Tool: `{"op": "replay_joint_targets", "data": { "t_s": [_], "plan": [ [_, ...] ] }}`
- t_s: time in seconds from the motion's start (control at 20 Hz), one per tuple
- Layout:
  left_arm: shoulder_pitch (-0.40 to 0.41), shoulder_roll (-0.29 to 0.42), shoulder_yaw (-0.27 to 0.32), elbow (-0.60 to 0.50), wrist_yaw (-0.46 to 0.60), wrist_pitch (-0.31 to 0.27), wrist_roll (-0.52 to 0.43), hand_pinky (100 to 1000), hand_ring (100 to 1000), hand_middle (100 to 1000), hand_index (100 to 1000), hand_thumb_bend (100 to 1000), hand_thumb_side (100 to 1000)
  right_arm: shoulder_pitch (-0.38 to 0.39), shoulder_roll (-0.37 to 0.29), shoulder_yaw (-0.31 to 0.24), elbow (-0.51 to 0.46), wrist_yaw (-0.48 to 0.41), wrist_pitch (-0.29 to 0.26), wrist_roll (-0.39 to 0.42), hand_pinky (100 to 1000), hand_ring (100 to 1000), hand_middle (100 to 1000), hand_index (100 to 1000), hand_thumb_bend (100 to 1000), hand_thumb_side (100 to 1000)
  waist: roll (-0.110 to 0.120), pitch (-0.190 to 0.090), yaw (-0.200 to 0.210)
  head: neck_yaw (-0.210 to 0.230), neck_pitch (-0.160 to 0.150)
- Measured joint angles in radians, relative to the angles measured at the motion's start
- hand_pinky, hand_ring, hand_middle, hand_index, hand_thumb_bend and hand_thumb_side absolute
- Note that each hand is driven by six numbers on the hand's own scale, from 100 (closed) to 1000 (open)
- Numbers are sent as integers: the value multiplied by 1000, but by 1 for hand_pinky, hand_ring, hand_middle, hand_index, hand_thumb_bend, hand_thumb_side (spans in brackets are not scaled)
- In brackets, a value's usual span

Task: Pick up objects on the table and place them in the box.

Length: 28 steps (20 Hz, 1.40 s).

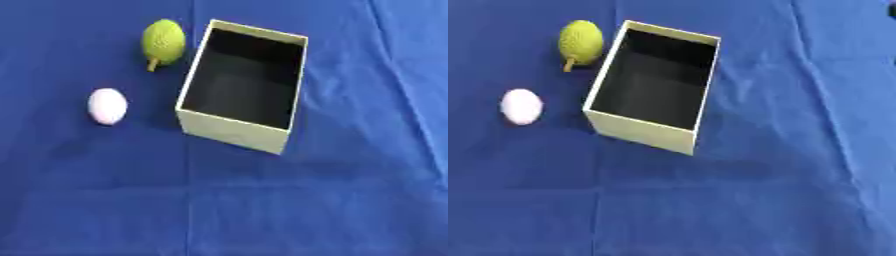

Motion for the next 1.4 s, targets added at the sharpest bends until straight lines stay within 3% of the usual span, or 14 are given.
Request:
{"op": "replay_joint_targets", "data": {
  "t_s": [0.15, 0.55, 0.95, 1.4],
  "plan": [
    [-9, 56, -27, 16, -35, 5, -36, 779, 829, 779, 876, 100, 535, -1, 0, 1, 0, 2, -2, -1, 909, 886, 466, 834, 100, 524, -4, 0, -2, -1, 0],
    [17, 222, -22, 18, -153, 33, -153, 794, 853, 799, 891, 100, 587, -10, 1, 9, 0, 3, -3, 2, 910, 887, 464, 834, 100, 525, -24, 0, -24, 21, 0],
    [9, 252, -74, 30, -274, 32, -275, 846, 868, 817, 918, 100, 624, -14, 2, 14, 0, 0, 2, 11, 911, 888, 460, 834, 100, 526, -25, 1, -27, 37, 0],
    [-25, 294, -174, 84, -403, -31, -403, 858, 891, 838, 921, 144, 668, -12, 10, 20, 0, 0, 13, 25, 913, 890, 457, 833, 100, 526, -22, 1, -30, 41, 0]
  ]
}}
